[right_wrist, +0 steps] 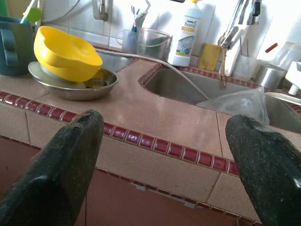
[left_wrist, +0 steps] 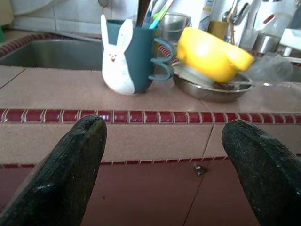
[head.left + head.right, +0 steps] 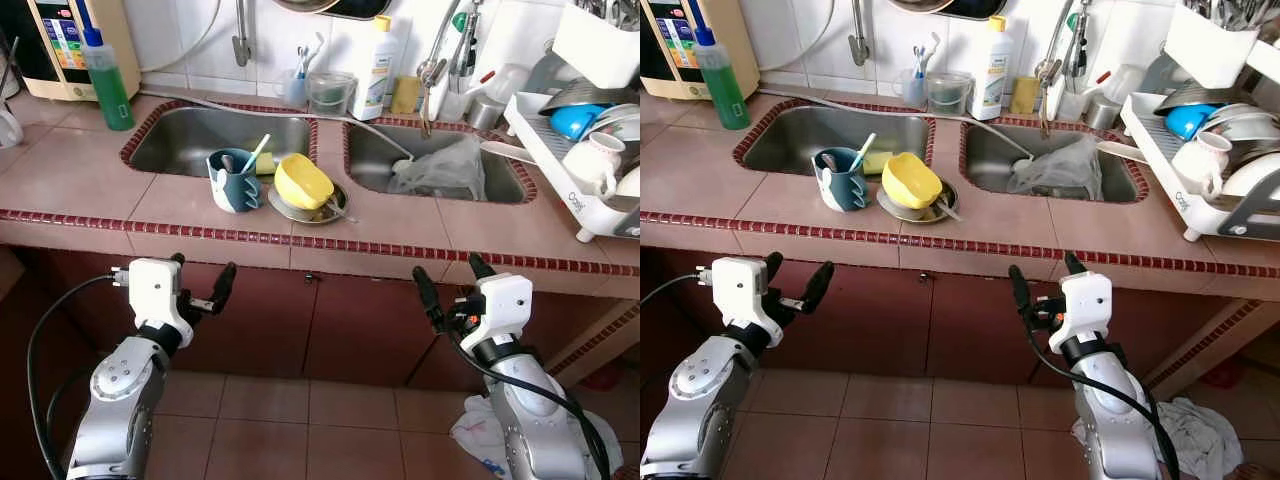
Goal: Kitchen organization
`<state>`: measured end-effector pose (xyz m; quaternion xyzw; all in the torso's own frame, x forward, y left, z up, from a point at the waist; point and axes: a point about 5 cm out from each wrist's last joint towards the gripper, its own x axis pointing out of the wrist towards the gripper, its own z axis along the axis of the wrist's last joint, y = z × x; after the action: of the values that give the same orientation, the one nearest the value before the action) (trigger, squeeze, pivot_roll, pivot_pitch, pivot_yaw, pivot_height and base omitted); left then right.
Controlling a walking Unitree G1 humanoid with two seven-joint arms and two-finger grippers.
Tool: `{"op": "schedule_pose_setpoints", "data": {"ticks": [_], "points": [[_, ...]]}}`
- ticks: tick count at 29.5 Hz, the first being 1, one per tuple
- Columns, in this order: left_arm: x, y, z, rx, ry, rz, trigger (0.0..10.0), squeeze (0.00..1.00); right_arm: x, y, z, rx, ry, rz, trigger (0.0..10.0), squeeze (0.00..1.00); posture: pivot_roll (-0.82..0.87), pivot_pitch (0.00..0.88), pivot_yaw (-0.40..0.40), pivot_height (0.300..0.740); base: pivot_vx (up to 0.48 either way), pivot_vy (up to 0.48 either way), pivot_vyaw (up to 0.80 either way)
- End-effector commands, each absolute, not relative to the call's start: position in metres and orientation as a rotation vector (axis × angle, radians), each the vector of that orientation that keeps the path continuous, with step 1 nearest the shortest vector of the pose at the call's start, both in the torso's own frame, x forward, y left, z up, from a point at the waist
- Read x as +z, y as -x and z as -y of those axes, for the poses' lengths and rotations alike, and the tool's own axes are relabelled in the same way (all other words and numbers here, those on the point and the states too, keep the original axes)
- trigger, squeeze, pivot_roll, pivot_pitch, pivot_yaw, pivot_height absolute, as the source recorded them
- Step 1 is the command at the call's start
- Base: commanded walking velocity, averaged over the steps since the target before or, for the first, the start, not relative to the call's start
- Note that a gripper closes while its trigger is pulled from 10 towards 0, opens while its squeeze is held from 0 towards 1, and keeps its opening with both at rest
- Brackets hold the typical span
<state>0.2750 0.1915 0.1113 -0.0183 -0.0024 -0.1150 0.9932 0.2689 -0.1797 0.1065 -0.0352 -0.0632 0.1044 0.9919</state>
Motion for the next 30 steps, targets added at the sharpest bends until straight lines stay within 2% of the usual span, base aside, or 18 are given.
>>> {"op": "schedule_pose_setpoints", "data": {"ticks": [1,8,30], "points": [[0.1148,-0.2747,-0.1877,-0.256,0.040,0.018,10.0,0.00,0.1158,-0.2709,0.1789,0.209,0.080,0.163,10.0,0.00,0.11,0.000,-0.064,0.740,0.000,0.000,0.00],[0.1193,-0.2777,-0.1909,-0.248,0.049,0.032,10.0,0.00,0.1196,-0.2735,0.1811,0.210,0.088,0.171,10.0,0.00,0.11,0.000,-0.069,0.740,0.140,0.000,0.00],[0.1197,-0.2768,-0.1901,-0.231,0.064,0.028,10.0,0.00,0.1222,-0.2754,0.1821,0.221,0.094,0.173,10.0,0.00,0.11,0.000,-0.073,0.740,0.295,0.000,0.00]]}}
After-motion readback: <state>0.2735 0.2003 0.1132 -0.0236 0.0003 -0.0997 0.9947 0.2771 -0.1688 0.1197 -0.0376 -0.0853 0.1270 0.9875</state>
